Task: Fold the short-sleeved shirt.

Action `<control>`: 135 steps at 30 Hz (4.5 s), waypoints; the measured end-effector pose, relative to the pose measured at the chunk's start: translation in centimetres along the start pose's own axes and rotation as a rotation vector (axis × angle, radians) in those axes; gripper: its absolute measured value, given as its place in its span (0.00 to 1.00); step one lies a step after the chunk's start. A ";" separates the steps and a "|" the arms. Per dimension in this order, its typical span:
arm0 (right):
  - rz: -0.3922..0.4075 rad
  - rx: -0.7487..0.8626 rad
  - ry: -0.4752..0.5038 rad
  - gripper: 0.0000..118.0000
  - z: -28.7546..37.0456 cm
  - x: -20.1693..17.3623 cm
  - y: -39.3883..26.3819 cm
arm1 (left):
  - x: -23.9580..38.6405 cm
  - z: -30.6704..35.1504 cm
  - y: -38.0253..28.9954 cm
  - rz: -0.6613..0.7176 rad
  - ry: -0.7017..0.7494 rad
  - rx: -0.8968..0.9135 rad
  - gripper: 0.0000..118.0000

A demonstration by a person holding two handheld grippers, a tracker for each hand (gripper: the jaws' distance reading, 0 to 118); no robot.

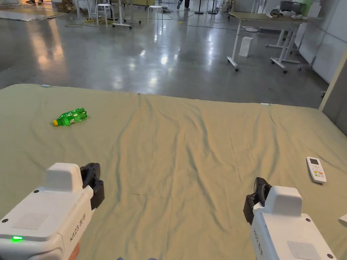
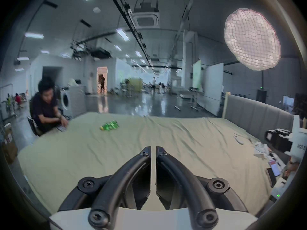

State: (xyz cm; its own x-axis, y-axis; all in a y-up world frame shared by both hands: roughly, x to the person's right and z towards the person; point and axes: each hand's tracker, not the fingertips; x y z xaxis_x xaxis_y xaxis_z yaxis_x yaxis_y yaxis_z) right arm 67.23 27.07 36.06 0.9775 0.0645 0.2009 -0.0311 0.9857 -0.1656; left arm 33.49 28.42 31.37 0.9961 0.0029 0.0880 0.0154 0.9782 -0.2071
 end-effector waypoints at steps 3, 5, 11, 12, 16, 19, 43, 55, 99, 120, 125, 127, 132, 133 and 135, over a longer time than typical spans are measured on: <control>0.048 0.058 -0.011 0.00 0.1 -0.3 1.1 | -0.5 0.2 0.0 -0.033 0.039 0.058 0.03; 0.035 0.050 -0.020 0.00 0.2 -0.3 1.4 | -0.6 0.1 0.1 -0.049 0.054 0.054 0.03; 0.030 0.022 0.025 0.00 1.6 -0.5 1.3 | -1.1 0.4 0.3 -0.057 0.090 0.065 0.03; 0.032 0.005 0.050 0.00 2.1 -0.6 0.8 | -1.2 0.5 0.2 -0.059 0.093 0.060 0.03; 0.036 -0.105 0.148 0.00 2.2 -1.4 -0.2 | -2.5 0.5 -0.6 -0.036 0.091 0.012 0.03; 0.059 -0.266 0.275 0.00 4.0 -3.9 -3.3 | -3.9 0.1 -2.6 -0.021 0.084 -0.038 0.03; 0.207 -0.365 0.292 0.00 5.4 -8.3 -18.7 | -6.3 -2.2 -11.7 0.371 -0.539 -0.770 0.62; 0.184 -0.361 0.296 0.00 5.5 -7.9 -19.0 | -5.4 -8.1 -22.0 0.747 -0.895 -1.046 0.53; 0.084 -0.128 0.107 0.00 -2.7 -3.3 -0.6 | -40.9 -11.7 -3.8 0.260 -0.046 -1.037 0.22; 0.061 -0.140 0.122 0.00 -3.0 -4.0 -1.0 | -32.1 -8.8 -3.2 0.090 0.091 -0.624 0.57; 0.057 -0.130 0.118 0.00 -3.1 -4.1 -1.1 | -22.5 -7.1 -3.7 0.105 -0.040 -0.449 0.57; 0.054 -0.125 0.112 0.00 -3.2 -4.0 -1.2 | -19.1 -6.7 -3.8 0.112 -0.070 -0.373 0.57; 0.030 -0.116 0.090 0.00 -3.5 -3.6 -1.2 | -9.8 -6.2 -3.2 0.013 -0.044 -0.214 0.53; 0.026 -0.112 0.085 0.00 -3.6 -3.6 -1.2 | -9.1 -6.5 -3.2 -0.002 -0.044 -0.189 0.50; 0.015 -0.101 0.071 0.00 -3.8 -3.2 -1.3 | -5.9 -5.9 -3.2 -0.030 -0.017 -0.142 0.34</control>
State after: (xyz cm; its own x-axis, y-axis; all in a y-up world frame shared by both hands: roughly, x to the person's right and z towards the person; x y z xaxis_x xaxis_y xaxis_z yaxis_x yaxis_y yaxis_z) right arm 64.91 25.02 31.99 0.9895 0.0647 0.1290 -0.0284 0.9637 -0.2654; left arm 28.04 24.07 25.74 0.9934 -0.0213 0.1126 0.0587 0.9387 -0.3398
